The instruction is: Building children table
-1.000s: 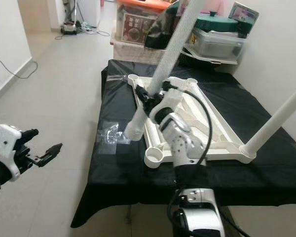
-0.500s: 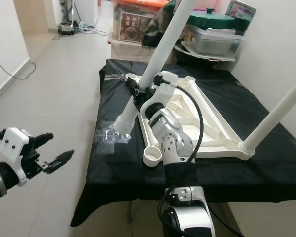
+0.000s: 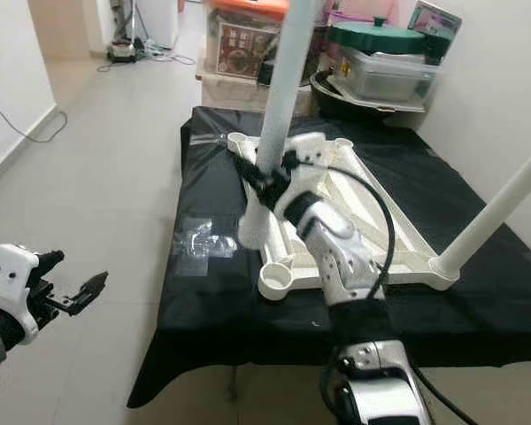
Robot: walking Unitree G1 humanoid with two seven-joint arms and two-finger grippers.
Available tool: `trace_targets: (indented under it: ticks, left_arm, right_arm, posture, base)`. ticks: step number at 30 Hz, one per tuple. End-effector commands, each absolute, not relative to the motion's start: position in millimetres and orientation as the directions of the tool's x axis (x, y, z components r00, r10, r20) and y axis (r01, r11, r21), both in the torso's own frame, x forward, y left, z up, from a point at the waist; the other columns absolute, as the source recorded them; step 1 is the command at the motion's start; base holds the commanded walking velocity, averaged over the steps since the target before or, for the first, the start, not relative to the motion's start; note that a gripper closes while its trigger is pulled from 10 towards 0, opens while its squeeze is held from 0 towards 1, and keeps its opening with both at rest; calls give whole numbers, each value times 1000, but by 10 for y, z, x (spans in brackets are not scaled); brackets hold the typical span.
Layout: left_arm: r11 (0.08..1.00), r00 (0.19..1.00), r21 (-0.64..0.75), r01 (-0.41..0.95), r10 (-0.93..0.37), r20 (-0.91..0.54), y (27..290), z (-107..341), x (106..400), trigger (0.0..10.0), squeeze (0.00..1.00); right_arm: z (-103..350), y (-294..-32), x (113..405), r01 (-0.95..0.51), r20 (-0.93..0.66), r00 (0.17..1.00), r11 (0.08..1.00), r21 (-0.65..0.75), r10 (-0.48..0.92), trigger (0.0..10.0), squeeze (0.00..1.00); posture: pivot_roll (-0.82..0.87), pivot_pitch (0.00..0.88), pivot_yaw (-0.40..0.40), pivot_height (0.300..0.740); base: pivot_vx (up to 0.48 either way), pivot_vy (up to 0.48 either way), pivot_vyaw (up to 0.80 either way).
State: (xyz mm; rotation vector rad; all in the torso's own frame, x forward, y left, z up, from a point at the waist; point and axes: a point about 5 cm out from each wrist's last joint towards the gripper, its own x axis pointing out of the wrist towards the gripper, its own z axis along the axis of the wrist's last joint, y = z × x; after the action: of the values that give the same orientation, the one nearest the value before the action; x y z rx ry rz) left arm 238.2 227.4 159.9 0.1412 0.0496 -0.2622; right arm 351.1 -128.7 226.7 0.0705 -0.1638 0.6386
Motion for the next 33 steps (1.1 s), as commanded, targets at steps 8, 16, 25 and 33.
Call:
trace_targets:
  ticks: [8, 16, 25, 33]
  left_arm:
    - [971, 975, 96, 218, -213, -61, 2236, 1552, 2345, 10000, 0]
    - [979, 982, 78, 186, -183, -44, 2194, 1531, 2349, 10000, 0]
    - [982, 983, 59, 179, -176, -43, 2143, 1500, 2363, 10000, 0]
    - [984, 985, 53, 171, -170, -34, 2123, 1503, 2406, 10000, 0]
  right_arm:
    - [2027, -1150, 3246, -614, 171, 754, 773, -162, 635, 0, 0]
    - [1895, -1289, 3169, -547, 166, 774, 777, -311, 612, 0, 0]
    - [1872, -1386, 3136, -486, 180, 815, 818, -308, 551, 0, 0]
    - [1749, -1380, 3133, -433, 198, 834, 833, -345, 515, 0, 0]
  posture:
    - [133, 0, -141, 740]
    - [124, 0, -142, 740]
    - [120, 0, -141, 740]
    - [114, 0, -135, 740]
  base:
    - [0, 0, 0]
    - [0, 0, 0]
    - [0, 0, 0]
    - [0, 0, 0]
